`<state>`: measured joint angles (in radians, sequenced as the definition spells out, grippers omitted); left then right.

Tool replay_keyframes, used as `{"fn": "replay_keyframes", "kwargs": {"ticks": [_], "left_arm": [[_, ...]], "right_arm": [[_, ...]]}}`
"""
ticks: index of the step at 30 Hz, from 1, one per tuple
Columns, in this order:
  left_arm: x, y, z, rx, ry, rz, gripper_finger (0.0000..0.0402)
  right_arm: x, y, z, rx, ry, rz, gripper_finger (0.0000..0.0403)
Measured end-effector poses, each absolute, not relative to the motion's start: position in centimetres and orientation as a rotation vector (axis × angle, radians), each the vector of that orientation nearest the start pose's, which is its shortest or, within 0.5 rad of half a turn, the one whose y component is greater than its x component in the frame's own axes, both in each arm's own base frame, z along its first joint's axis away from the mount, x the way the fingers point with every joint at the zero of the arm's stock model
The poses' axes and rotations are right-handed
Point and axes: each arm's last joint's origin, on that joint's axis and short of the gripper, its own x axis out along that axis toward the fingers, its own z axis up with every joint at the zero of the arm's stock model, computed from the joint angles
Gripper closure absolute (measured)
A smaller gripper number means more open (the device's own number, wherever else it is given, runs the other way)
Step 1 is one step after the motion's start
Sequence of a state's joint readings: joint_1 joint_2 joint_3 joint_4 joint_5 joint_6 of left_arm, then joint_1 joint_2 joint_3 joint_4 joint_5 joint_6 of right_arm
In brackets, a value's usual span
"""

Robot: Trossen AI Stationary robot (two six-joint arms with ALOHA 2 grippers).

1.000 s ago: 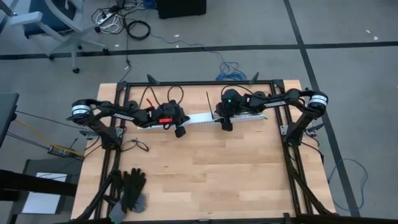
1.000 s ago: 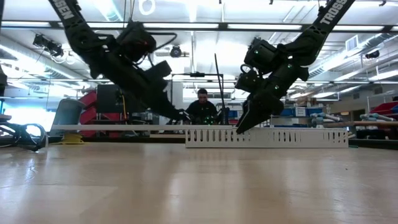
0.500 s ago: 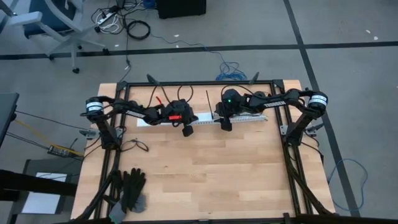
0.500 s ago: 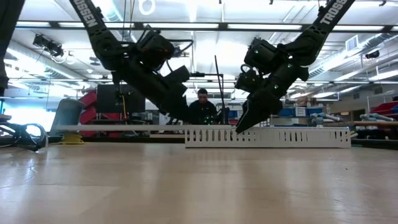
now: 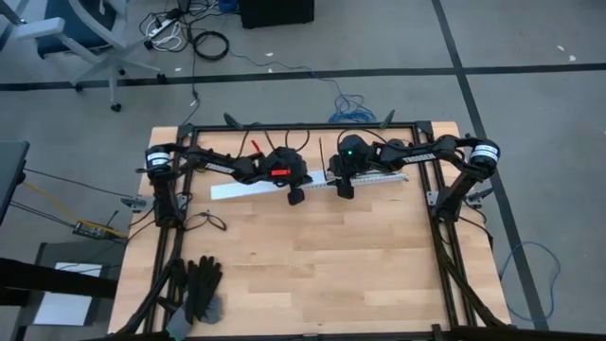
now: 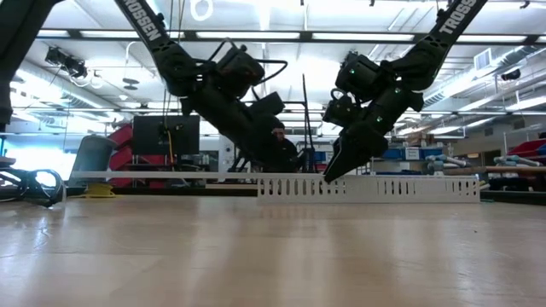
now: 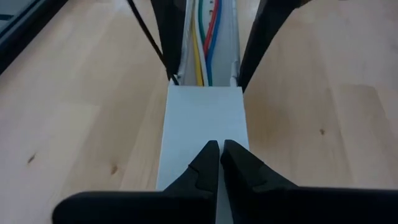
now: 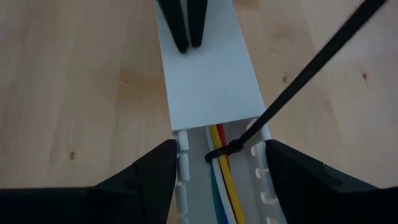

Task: Ziptie cables
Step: Close the white cable duct

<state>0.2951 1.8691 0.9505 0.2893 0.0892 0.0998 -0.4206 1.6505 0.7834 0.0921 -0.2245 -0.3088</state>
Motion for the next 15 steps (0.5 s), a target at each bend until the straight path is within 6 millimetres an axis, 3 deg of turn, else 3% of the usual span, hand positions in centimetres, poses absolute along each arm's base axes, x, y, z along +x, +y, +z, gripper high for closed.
{"fn": "replay_keyframes", "kwargs": {"ticks": [15], "left_arm": [[35.93,11.09,13.87,-0.036,0.638,0.162,0.0401]], "right_arm": [[28.99,-11.99,15.59,-0.116,0.739,-0.053,0.0181]]}}
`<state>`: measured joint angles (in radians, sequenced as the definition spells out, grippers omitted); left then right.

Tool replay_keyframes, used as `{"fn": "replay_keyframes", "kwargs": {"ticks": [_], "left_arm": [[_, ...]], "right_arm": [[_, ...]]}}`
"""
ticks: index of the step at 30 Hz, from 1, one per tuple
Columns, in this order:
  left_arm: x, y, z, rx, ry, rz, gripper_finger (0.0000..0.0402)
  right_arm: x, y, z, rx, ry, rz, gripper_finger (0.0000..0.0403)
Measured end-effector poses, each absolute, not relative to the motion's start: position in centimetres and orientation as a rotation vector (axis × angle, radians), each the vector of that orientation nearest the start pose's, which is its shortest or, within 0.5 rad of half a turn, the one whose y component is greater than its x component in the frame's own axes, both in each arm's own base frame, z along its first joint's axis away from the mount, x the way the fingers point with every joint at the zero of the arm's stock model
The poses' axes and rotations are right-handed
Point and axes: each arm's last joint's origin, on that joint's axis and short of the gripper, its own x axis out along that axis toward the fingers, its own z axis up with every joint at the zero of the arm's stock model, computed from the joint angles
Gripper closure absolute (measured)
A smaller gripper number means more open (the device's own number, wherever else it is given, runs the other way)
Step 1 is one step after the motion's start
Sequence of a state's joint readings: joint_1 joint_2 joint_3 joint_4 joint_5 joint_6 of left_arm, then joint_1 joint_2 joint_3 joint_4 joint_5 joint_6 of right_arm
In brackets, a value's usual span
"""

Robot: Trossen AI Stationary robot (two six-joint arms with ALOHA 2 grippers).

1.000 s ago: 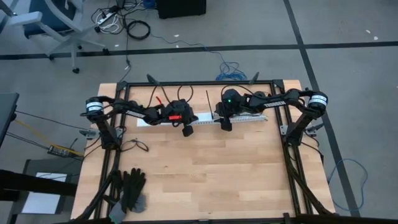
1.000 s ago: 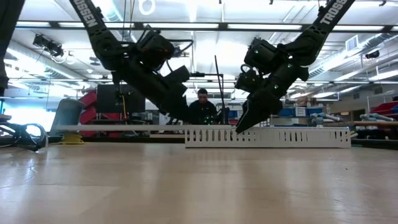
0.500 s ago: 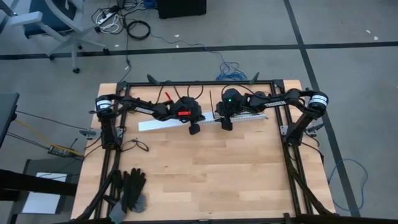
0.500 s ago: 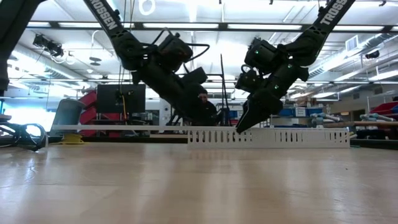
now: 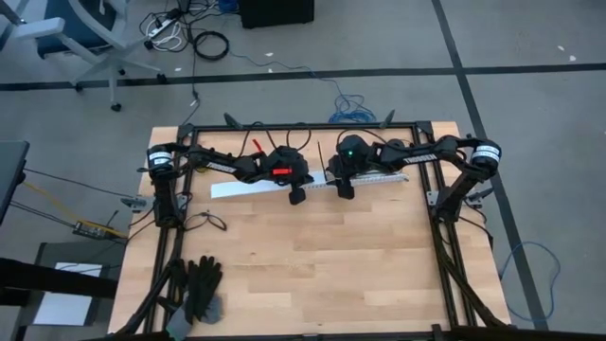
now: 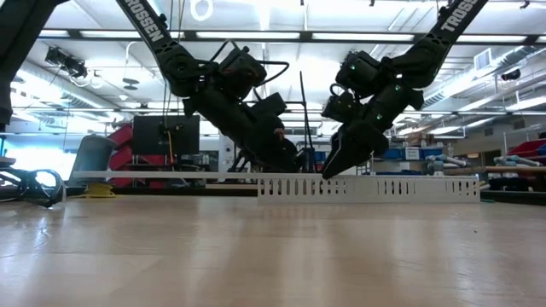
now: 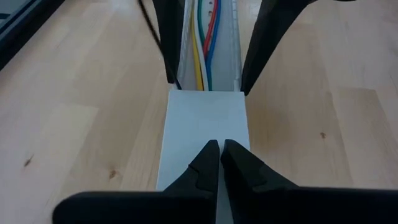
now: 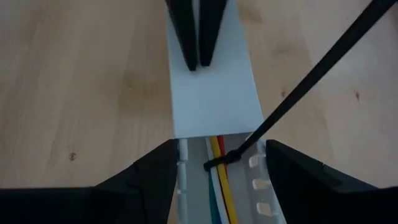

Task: Ziptie cables
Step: Close the white cable duct

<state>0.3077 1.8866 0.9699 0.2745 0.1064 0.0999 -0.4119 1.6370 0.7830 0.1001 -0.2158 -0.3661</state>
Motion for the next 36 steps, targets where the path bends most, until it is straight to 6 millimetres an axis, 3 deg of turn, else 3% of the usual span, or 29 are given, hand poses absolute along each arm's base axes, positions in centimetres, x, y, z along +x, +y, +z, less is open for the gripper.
{"fn": "replay_keyframes", "kwargs": {"ticks": [15,22,26,36], "left_arm": [[36.0,11.1,13.9,-0.031,0.622,0.166,0.0401],[36.0,11.1,13.9,-0.03,0.619,0.167,0.0401],[36.0,11.2,13.9,-0.029,0.616,0.171,0.0401],[36.0,11.2,13.9,-0.027,0.617,0.171,0.0401]], "right_arm": [[29.0,-11.7,15.6,-0.137,0.754,-0.039,0.0212],[29.0,-11.7,15.9,-0.145,0.741,-0.052,0.0202],[28.6,-11.5,17.5,-0.16,0.699,-0.065,0.0191],[27.0,-11.8,17.7,-0.147,0.819,-0.093,0.0171]]}}
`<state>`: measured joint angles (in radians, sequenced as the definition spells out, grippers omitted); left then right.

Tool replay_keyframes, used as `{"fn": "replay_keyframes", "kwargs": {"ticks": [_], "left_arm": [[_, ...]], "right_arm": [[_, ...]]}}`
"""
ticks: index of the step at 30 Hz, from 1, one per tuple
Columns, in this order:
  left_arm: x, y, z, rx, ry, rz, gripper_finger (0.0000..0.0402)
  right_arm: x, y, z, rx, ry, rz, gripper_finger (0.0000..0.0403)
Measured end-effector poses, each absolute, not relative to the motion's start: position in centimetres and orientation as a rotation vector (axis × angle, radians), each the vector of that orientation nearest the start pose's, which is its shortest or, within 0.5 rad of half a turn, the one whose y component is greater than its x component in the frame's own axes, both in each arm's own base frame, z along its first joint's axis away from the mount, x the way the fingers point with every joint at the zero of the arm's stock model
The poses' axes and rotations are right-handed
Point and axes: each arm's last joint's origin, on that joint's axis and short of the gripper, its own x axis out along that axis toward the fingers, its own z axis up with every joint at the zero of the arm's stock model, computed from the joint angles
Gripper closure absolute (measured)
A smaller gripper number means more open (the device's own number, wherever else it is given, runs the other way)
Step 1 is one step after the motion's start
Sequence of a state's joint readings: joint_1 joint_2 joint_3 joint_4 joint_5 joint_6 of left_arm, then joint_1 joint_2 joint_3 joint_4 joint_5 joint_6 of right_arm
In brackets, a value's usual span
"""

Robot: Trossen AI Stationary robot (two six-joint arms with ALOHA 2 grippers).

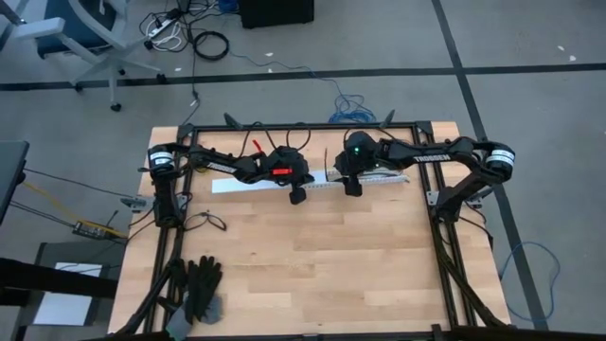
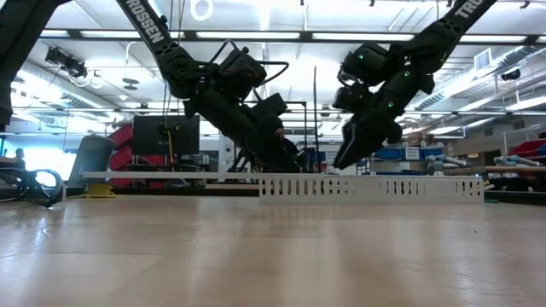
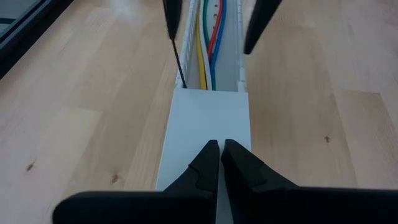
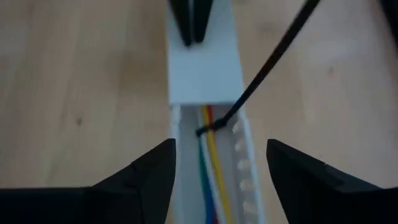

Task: Ziptie cables
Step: Close the white cable duct

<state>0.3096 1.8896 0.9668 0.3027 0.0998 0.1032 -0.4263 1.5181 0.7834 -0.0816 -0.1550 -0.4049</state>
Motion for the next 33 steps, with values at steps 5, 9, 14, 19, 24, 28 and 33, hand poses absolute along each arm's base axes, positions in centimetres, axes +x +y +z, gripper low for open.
{"fn": "replay_keyframes", "kwargs": {"ticks": [5,9,14,19,24,28,33], "left_arm": [[36.0,11.2,13.9,-0.028,0.618,0.172,0.0401],[36.0,11.2,13.9,-0.028,0.618,0.172,0.0401],[36.0,11.2,13.9,-0.029,0.618,0.172,0.0401],[36.0,11.2,13.9,-0.029,0.616,0.171,0.0402],[36.0,11.2,13.9,-0.029,0.616,0.169,0.0401],[36.0,11.2,14.0,-0.027,0.605,0.17,0.0401],[36.1,11.3,14.0,-0.025,0.598,0.17,0.0402]], "right_arm": [[27.2,-11.7,17.8,-0.149,0.782,-0.052,0.0168],[27.5,-11.8,17.0,-0.13,0.796,-0.032,0.0165],[27.7,-12.0,16.2,-0.127,0.816,-0.037,0.0157],[27.7,-12.0,16.2,-0.127,0.816,-0.04,0.015],[27.7,-12.0,16.2,-0.128,0.821,-0.043,0.0155],[27.6,-12.1,16.2,-0.125,0.823,-0.047,0.0166],[27.6,-12.1,16.2,-0.126,0.825,-0.05,0.0176]]}}
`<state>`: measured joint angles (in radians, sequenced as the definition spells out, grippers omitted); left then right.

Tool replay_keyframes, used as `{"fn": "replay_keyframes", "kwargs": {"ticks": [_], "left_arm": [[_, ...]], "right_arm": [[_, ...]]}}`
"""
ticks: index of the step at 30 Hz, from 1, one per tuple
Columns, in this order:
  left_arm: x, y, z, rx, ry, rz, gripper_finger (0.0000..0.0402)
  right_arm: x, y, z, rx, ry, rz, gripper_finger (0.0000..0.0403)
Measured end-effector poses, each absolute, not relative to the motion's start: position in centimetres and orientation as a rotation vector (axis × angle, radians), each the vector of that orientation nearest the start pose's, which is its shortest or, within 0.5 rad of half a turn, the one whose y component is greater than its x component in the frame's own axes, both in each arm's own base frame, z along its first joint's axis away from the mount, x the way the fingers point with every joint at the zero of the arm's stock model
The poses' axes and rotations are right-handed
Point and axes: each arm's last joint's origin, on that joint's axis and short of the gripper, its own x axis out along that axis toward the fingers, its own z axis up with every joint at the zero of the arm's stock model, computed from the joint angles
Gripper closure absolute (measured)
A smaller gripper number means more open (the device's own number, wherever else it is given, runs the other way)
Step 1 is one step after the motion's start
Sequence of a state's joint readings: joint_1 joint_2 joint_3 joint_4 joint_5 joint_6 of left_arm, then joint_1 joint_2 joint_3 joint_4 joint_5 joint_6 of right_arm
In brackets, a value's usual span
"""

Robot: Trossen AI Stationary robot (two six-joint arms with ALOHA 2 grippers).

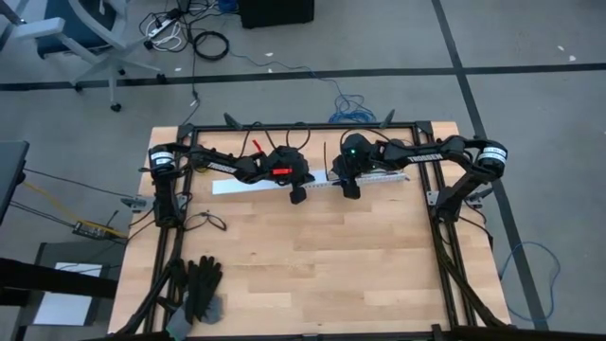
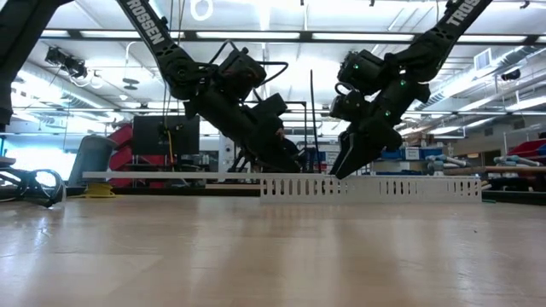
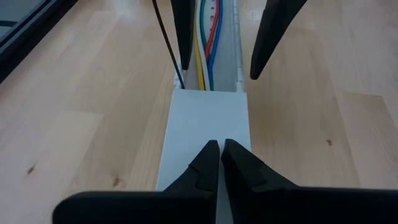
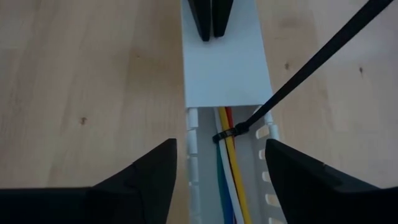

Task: Ziptie cables
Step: Close the white cable duct

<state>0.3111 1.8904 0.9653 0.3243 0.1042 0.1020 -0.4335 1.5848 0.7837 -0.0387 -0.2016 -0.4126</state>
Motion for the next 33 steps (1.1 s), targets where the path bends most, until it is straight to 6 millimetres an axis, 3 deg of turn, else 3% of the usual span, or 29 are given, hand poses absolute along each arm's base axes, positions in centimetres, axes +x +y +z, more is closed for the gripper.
{"fn": "replay_keyframes", "kwargs": {"ticks": [11,23,29,33], "left_arm": [[36.9,11.7,13.9,-0.014,0.594,0.165,0.0401],[37.3,12.3,13.2,-0.021,0.615,0.157,0.0401],[37.3,12.3,13.2,-0.025,0.616,0.156,0.0401],[37.3,12.3,13.2,-0.024,0.61,0.156,0.0401]], "right_arm": [[28.5,-12.1,13.7,-0.098,0.868,-0.031,0.018],[27.1,-11.8,15.9,-0.119,0.913,-0.086,0.0186],[26.2,-12.1,15.4,-0.083,0.991,-0.089,0.0197],[26.2,-12.1,15.4,-0.077,0.987,-0.072,0.0228]]}}
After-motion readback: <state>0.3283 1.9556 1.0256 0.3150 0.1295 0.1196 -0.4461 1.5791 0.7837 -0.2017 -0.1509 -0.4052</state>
